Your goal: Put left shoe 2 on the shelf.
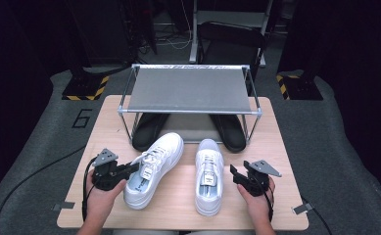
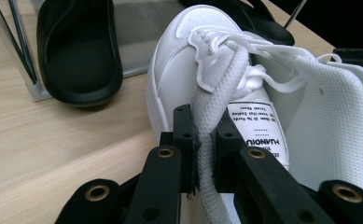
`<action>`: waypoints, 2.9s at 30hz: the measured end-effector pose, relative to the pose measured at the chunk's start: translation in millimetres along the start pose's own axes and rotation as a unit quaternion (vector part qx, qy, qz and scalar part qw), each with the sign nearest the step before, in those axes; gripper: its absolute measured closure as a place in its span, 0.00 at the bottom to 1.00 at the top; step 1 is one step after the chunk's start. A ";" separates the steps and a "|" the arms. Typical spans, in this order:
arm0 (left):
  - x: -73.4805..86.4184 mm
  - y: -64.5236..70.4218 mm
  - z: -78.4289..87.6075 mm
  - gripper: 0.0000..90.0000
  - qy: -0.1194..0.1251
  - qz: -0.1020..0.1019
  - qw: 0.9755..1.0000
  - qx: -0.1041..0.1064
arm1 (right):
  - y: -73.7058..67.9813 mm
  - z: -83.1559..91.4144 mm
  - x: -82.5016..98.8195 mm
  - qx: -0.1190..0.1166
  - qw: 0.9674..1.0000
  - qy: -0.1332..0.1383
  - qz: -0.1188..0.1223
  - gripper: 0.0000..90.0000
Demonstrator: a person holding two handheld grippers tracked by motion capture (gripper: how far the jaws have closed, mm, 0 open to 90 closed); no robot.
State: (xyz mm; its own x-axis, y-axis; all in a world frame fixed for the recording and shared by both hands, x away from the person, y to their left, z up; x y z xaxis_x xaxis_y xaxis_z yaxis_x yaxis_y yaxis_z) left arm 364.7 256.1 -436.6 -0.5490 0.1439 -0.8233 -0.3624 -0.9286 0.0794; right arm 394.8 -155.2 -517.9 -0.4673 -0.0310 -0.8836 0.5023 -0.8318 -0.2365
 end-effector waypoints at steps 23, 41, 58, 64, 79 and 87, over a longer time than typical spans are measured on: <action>-27.0 -7.6 32.2 0.92 0.008 0.006 1.000 0.025 | -0.4 0.4 0.9 -0.001 1.000 -0.001 -0.001 0.44; -60.5 -10.8 50.3 0.92 0.018 -0.011 1.000 0.021 | 0.7 0.6 0.9 0.000 1.000 0.000 -0.001 0.44; -91.9 -12.5 60.7 0.92 0.033 -0.022 0.999 0.019 | 1.2 0.1 1.4 0.002 1.000 -0.001 -0.002 0.44; -100.1 -13.1 62.8 0.92 0.036 -0.020 0.999 0.022 | 0.9 -0.4 1.7 0.002 1.000 -0.002 -0.004 0.44; -120.9 -19.9 56.2 0.92 0.039 -0.010 0.999 0.016 | 0.7 -0.8 2.6 0.004 1.000 -0.006 -0.001 0.44; -134.3 -26.2 43.4 0.92 0.038 -0.001 0.999 0.002 | 1.0 -1.6 3.1 0.002 1.000 -0.007 0.001 0.44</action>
State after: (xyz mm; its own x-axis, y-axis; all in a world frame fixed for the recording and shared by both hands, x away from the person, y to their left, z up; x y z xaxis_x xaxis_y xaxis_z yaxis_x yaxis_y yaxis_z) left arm 415.3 275.9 -303.7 -0.4891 0.1188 -0.8641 -0.3667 -0.9269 0.0801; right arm 395.0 -155.3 -521.5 -0.4762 -0.0395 -0.8784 0.4994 -0.8344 -0.2332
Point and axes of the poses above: each handheld gripper's, and its own axes: z roughly backward along the jaws, x roughly out of its underside, y roughly to its right, the point moved 4 cm from there along -z, roughly forward along the jaws, and after that the axes turned 13 degrees about -x, right-handed, at the moved point
